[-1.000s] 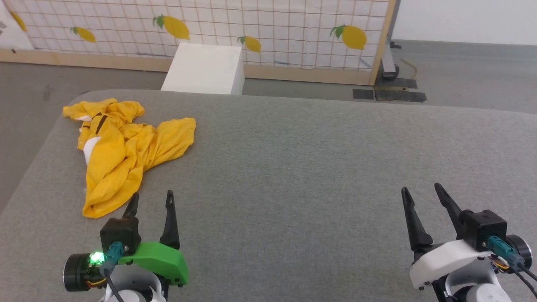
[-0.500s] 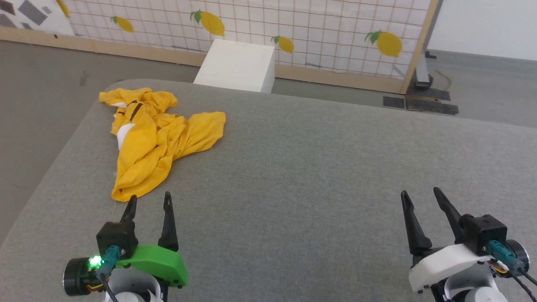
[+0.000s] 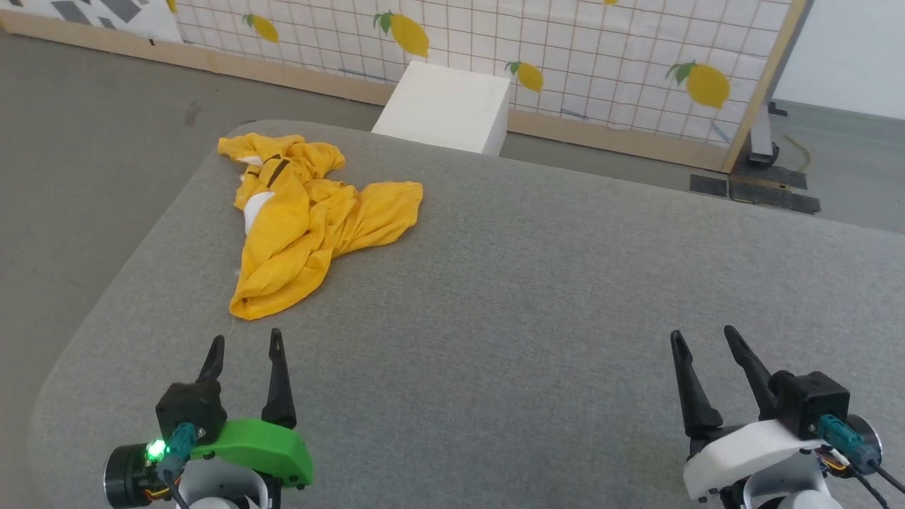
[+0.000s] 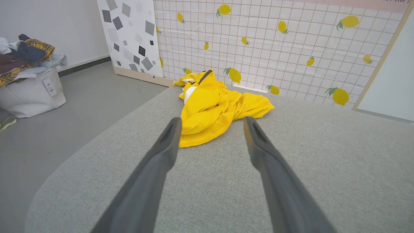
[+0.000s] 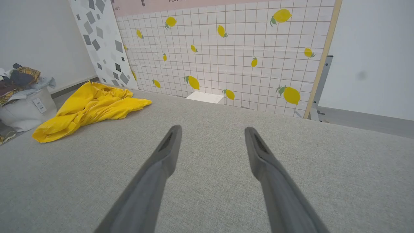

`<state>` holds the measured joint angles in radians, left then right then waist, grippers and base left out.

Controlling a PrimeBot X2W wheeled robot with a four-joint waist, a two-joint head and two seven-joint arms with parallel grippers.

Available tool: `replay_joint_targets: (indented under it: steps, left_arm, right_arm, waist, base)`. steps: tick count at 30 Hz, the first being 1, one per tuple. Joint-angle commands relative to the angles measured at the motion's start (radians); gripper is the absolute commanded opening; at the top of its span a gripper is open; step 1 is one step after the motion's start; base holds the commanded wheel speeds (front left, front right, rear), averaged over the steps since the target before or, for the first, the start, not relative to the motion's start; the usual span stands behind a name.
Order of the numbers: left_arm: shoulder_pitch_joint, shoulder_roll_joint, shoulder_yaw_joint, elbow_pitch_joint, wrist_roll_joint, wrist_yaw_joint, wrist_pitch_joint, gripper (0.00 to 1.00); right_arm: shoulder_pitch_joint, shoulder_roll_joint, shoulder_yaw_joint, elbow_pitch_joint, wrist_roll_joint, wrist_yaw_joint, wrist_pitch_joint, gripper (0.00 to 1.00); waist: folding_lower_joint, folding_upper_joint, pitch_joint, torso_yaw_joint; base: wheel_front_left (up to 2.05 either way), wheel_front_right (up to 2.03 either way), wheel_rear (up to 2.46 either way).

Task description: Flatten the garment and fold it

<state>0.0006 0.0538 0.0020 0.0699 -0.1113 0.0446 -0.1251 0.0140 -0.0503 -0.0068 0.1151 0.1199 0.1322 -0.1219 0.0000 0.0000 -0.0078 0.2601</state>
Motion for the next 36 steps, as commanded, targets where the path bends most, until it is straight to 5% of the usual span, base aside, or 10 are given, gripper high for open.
replay_joint_targets:
  steps: [1, 36]
  left_arm:
    - [0.020, -0.001, 0.002, 0.005, -0.014, 0.005, -0.009, 1.00]
    - [0.035, -0.001, -0.006, 0.062, -0.042, 0.037, -0.081, 1.00]
  right_arm:
    - [0.013, 0.000, 0.003, 0.007, 0.008, -0.001, -0.011, 1.00]
    - [0.028, 0.000, 0.000, 0.079, 0.069, -0.001, -0.084, 1.00]
  waist:
    - [0.0000, 0.0000, -0.003, 0.013]
    - [0.0000, 0.0000, -0.010, 0.156]
  base:
    - [0.00, 0.00, 0.00]
    - [0.00, 0.00, 0.00]
